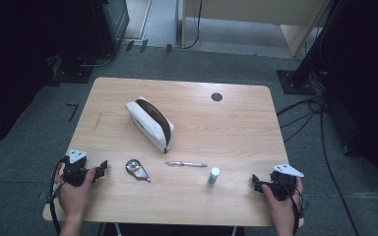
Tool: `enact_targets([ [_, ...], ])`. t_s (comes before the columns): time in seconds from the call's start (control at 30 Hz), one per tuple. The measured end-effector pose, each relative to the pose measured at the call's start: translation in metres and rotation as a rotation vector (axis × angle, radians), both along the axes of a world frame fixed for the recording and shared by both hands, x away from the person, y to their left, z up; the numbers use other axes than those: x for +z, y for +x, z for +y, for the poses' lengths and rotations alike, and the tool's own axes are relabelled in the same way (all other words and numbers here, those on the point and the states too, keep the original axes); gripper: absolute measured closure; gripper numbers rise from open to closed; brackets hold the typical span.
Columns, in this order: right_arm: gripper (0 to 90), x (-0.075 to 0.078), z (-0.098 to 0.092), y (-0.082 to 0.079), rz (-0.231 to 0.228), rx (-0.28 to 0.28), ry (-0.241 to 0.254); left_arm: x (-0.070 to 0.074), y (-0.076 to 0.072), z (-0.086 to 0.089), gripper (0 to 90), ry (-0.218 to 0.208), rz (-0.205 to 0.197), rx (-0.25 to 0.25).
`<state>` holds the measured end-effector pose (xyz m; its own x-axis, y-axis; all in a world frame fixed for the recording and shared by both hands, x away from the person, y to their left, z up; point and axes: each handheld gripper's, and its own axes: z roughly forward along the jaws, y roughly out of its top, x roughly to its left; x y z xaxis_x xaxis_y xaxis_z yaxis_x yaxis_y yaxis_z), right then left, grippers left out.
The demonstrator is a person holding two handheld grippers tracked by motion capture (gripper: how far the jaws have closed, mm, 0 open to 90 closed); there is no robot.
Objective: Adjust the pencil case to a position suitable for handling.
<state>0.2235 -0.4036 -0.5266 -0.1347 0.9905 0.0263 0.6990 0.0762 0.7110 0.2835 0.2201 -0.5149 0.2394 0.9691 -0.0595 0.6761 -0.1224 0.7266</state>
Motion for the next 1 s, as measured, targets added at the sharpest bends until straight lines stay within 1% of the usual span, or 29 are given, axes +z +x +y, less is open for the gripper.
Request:
enact_targets([
  [0.1,0.0,0.0,0.0,0.0,0.001,0.001,-0.001,0.002,0.0,0.001,15.2,-0.007,-0.003,0.011],
  [0.13,0.0,0.0,0.0,0.0,0.0,0.001,-0.001,0.005,0.002,0.002,15.1,-0.041,-0.002,0.016],
  [0.17,0.0,0.0,0.0,0.0,0.0,0.0,0.0,0.007,0.002,0.002,15.1,-0.053,-0.007,0.019],
  [0.2,0.0,0.0,0.0,0.0,0.0,0.0,0.0,0.007,0.002,0.002,15.1,-0.053,-0.007,0.019],
  [0.3,0.0,0.0,0.0,0.0,0.0,-0.001,0.0,0.014,0.003,-0.001,15.1,-0.055,-0.025,0.031],
  [0.37,0.0,0.0,0.0,0.0,0.0,-0.001,0.0,0.02,0.003,-0.003,15.1,-0.068,-0.039,0.028],
  [0.43,0.0,0.0,0.0,0.0,0.0,0.0,0.0,0.025,0.004,-0.006,14.6,-0.071,-0.047,0.013],
  [0.63,0.0,0.0,0.0,0.0,0.0,0.0,0.0,0.038,0.004,-0.021,14.5,-0.06,-0.071,-0.037],
  [0.73,0.0,0.0,0.0,0.0,0.0,0.0,0.0,0.04,0.004,-0.027,14.5,-0.067,-0.075,-0.056],
  [0.8,0.0,0.0,0.0,0.0,0.0,0.0,0.0,0.039,0.005,-0.03,14.5,-0.07,-0.071,-0.069],
  [1.0,0.0,0.0,0.0,0.0,0.0,0.0,0.0,0.039,0.007,-0.038,14.5,-0.072,-0.066,-0.085],
])
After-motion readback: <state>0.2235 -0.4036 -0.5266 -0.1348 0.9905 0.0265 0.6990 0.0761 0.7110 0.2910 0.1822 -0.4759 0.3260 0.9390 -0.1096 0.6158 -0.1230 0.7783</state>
